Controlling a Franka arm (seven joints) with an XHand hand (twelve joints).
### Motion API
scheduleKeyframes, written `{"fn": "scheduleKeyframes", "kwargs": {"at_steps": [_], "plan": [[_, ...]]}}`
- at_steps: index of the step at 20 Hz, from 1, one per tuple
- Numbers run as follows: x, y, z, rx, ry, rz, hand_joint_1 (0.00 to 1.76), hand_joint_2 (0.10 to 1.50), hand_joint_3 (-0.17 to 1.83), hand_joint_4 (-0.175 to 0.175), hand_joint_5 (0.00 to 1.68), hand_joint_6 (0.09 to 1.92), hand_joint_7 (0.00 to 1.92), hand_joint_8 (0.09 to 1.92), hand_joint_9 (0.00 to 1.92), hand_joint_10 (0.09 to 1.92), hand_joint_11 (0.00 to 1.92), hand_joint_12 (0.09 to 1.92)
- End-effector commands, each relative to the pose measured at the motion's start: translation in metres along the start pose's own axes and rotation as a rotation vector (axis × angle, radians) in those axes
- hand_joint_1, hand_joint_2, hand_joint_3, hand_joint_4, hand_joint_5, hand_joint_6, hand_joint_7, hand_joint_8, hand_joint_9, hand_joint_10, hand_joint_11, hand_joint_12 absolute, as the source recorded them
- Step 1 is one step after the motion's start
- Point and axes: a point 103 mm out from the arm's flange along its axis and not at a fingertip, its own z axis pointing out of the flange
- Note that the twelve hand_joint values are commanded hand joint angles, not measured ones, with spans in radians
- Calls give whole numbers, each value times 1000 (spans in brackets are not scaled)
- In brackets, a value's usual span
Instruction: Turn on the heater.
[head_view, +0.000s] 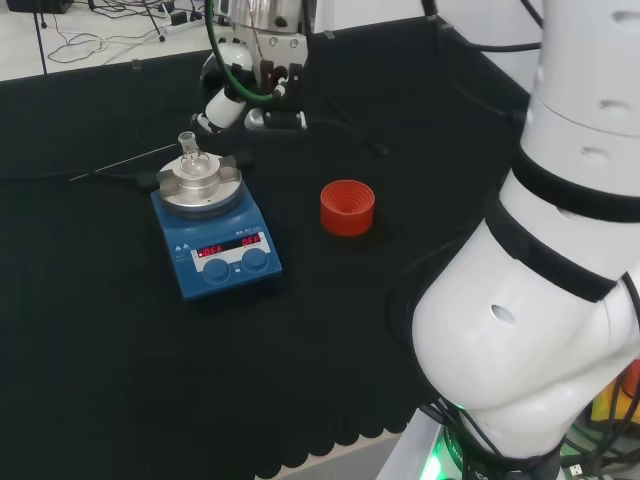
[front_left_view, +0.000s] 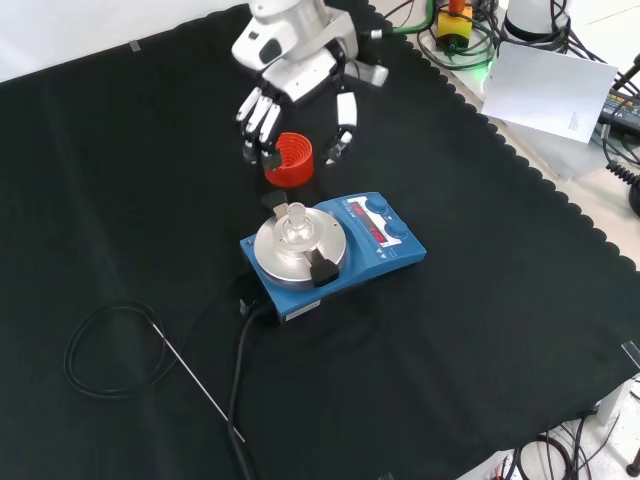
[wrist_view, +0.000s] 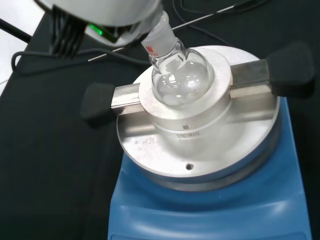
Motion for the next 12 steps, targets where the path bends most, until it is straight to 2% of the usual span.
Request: {"fn": "scheduleKeyframes", "kwargs": {"at_steps": [1, 8, 12], "plan": [[-4, -49, -7, -31, 5, 26, 910, 593, 649, -33, 552, 670, 301, 724, 577, 670, 267, 1376], [-9, -97, 16, -10, -12, 51, 920, 629, 660, -37, 578, 670, 350, 735, 622, 679, 299, 1372], [-5, -119, 37, 28, -31, 46, 951, 644, 683, -42, 595, 666, 530, 741, 772, 644, 416, 1330]]}}
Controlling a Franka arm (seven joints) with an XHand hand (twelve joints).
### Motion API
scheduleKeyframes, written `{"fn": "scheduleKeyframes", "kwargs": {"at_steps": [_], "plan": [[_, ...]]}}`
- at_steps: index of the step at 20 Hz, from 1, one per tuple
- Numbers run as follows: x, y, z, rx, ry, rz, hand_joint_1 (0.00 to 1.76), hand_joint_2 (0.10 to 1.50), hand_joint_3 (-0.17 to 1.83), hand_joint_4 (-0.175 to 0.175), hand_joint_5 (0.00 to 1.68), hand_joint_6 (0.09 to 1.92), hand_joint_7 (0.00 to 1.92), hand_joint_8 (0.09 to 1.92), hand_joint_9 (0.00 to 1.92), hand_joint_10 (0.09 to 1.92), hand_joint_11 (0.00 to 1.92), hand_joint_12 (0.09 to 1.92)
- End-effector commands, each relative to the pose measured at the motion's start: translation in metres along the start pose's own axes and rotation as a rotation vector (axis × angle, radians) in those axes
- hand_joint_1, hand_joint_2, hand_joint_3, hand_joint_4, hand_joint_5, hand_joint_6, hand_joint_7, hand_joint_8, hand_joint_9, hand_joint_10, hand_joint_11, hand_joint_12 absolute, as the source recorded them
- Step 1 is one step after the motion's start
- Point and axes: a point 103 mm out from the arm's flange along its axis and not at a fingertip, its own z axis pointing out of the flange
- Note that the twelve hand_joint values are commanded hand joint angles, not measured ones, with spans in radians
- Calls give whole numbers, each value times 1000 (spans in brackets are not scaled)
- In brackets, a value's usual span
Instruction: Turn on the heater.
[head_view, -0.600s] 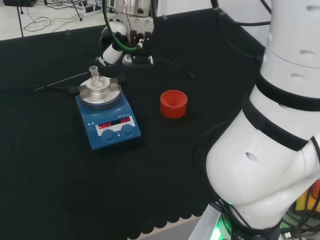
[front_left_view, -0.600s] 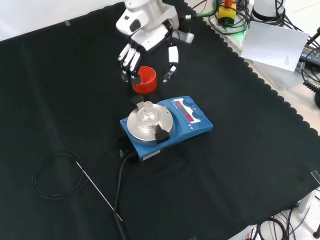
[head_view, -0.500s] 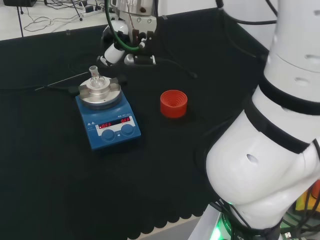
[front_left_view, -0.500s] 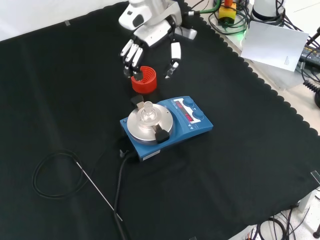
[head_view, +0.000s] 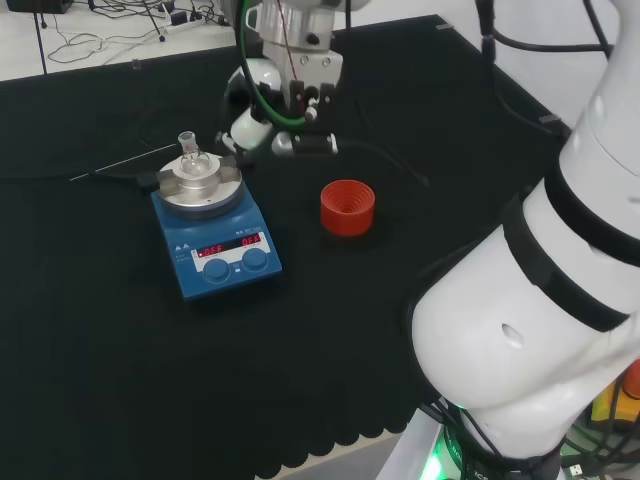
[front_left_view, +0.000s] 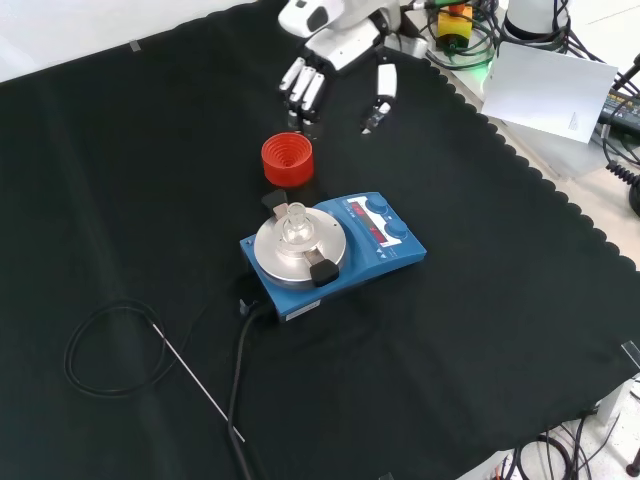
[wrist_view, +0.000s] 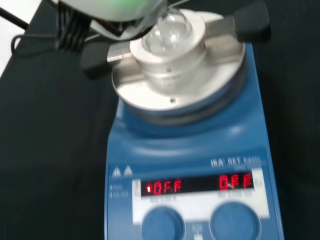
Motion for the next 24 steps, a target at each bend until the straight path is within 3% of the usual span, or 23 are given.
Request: {"fn": "scheduleKeyframes", "kwargs": {"at_steps": [1, 5, 8, 11, 14, 16, 19, 24], "plan": [[2, -44, 31, 38, -25, 10, 962, 646, 691, -44, 598, 667, 565, 744, 811, 637, 444, 1320], [3, -60, 54, 81, -53, 8, 1005, 649, 726, -53, 602, 672, 759, 783, 1011, 637, 588, 1273], [5, -68, 68, 114, -75, 8, 1053, 661, 737, -82, 597, 678, 1020, 896, 1213, 701, 854, 1133], [9, -74, 81, 146, -99, 2, 1102, 694, 718, -123, 612, 688, 1264, 1156, 1420, 983, 1262, 950], [13, -76, 94, 208, -105, 7, 1115, 740, 703, -137, 631, 686, 1435, 1424, 1572, 1361, 1483, 1018], [16, -76, 102, 245, -115, 8, 1120, 759, 696, -135, 630, 687, 1474, 1502, 1605, 1467, 1524, 1068], [22, -73, 114, 308, -142, 9, 1285, 801, 740, -106, 526, 735, 1551, 1662, 1652, 1663, 1458, 1217], [28, -68, 132, 396, -160, 18, 1411, 780, 851, -87, 417, 799, 1594, 1738, 1676, 1747, 1382, 1347]]}}
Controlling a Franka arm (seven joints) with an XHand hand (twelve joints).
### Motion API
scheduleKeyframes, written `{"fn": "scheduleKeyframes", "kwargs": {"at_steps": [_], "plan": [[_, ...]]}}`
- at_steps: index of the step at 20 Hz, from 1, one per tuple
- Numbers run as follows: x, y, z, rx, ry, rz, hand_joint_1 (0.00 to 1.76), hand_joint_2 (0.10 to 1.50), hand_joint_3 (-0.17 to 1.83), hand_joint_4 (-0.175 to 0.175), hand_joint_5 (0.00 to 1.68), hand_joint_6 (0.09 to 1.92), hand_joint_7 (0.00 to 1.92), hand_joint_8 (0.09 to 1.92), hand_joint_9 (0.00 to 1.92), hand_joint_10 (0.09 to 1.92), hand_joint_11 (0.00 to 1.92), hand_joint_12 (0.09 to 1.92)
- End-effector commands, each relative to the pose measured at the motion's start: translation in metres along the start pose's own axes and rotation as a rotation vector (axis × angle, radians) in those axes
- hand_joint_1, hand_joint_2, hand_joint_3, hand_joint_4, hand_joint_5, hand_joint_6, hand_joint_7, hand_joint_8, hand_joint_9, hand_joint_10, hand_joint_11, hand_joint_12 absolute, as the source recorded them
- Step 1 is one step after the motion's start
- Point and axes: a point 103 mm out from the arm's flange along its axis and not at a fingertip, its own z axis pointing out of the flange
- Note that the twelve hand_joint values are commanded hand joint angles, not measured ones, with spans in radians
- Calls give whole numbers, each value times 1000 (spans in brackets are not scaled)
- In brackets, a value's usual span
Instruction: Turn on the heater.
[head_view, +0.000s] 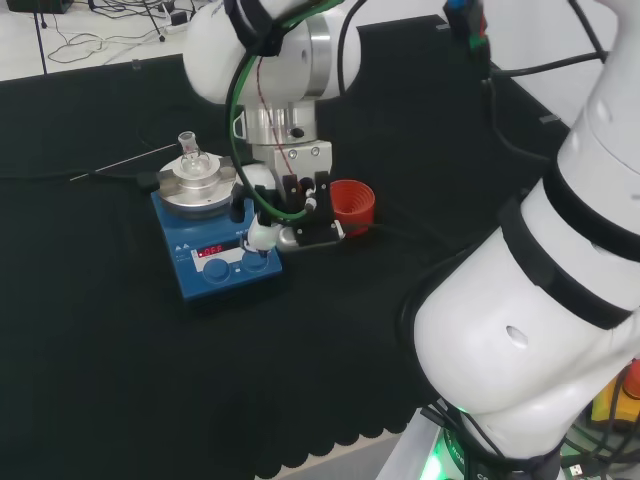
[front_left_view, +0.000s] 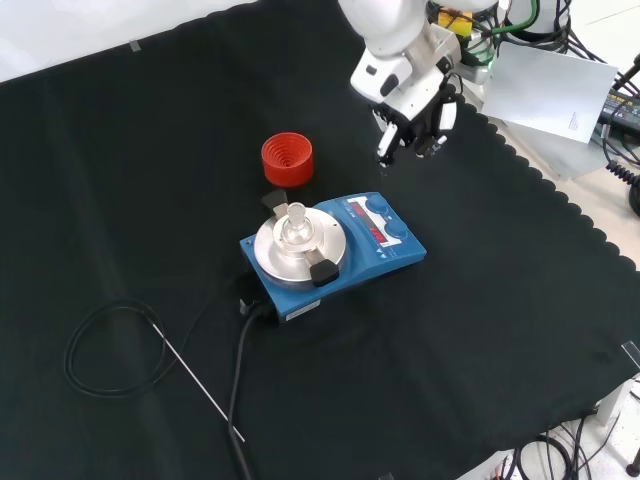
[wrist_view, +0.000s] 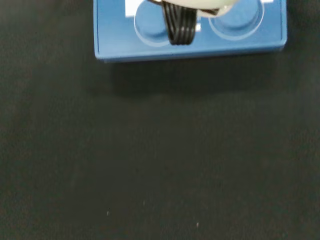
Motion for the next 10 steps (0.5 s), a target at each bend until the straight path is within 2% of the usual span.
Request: {"fn": "scheduleKeyframes", "kwargs": {"at_steps": [1, 4, 10], "plan": [[18, 13, 24, 148, -49, 2, 1418, 775, 866, -87, 403, 805, 1597, 1742, 1678, 1752, 1379, 1354], [23, 18, 31, 182, -55, -2, 1427, 768, 888, -84, 361, 804, 1603, 1747, 1682, 1760, 1380, 1365], [30, 28, 43, 273, -76, 6, 1435, 751, 927, -55, 247, 736, 1610, 1753, 1687, 1771, 1387, 1374]]}}
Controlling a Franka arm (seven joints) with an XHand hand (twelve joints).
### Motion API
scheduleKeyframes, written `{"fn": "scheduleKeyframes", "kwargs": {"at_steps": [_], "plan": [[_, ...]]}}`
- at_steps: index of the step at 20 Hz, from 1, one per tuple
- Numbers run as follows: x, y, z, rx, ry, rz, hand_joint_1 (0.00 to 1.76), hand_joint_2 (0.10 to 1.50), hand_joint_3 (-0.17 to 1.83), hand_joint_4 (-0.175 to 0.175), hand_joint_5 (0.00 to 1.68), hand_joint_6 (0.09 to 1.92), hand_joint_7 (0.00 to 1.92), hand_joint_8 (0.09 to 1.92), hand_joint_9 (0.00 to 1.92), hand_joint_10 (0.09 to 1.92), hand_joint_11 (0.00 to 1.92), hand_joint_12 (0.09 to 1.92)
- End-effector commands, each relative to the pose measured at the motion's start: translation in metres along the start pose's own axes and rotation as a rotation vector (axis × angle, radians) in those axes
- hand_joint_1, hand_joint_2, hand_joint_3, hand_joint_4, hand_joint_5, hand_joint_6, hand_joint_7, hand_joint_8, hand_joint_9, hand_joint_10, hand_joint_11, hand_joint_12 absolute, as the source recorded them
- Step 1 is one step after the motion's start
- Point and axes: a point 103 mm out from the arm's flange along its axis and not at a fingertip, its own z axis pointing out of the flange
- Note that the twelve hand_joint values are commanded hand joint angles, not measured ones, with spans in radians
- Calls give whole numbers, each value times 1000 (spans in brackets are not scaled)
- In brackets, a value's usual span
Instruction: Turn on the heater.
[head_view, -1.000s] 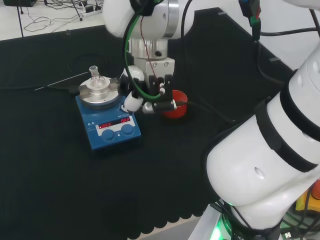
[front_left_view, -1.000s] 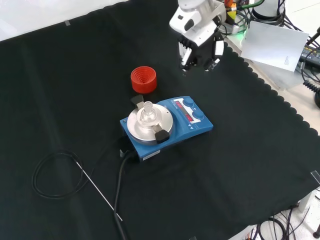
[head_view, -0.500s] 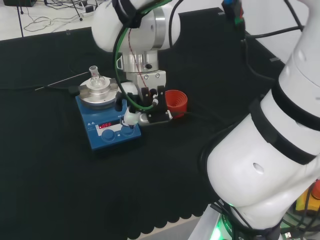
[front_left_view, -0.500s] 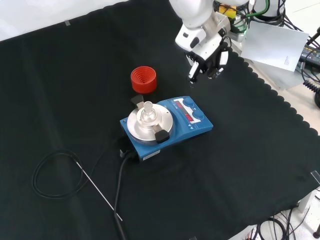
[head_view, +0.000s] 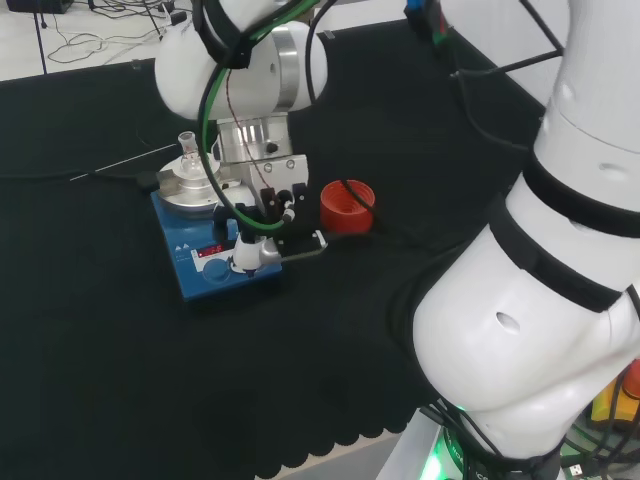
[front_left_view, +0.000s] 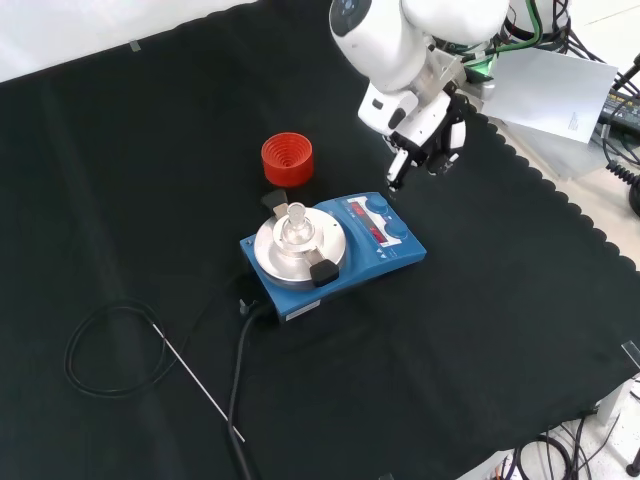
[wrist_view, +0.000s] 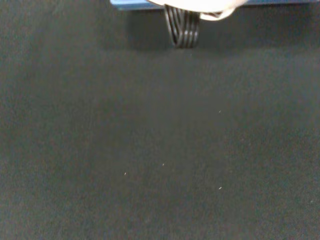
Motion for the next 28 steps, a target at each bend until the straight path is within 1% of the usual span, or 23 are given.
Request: {"fn": "scheduleKeyframes", "kwargs": {"at_steps": [1, 7, 13, 19, 23, 28], "plan": [[10, 22, 22, 161, -42, 24, 1436, 747, 935, -53, 243, 713, 1611, 1753, 1688, 1771, 1387, 1375], [11, 29, 26, 188, -54, 31, 1438, 737, 958, -46, 239, 623, 1614, 1755, 1690, 1773, 1387, 1379], [12, 30, 24, 179, -64, 43, 1439, 735, 962, -45, 246, 599, 1613, 1756, 1691, 1774, 1387, 1380], [10, 28, 17, 160, -55, 36, 1438, 734, 967, -43, 258, 588, 1613, 1759, 1692, 1776, 1387, 1381], [7, 20, 1, 134, -45, 27, 1438, 733, 970, -43, 272, 588, 1613, 1760, 1692, 1777, 1387, 1382], [9, 11, -18, 94, -48, 30, 1438, 732, 973, -42, 286, 590, 1611, 1759, 1692, 1776, 1386, 1383]]}}
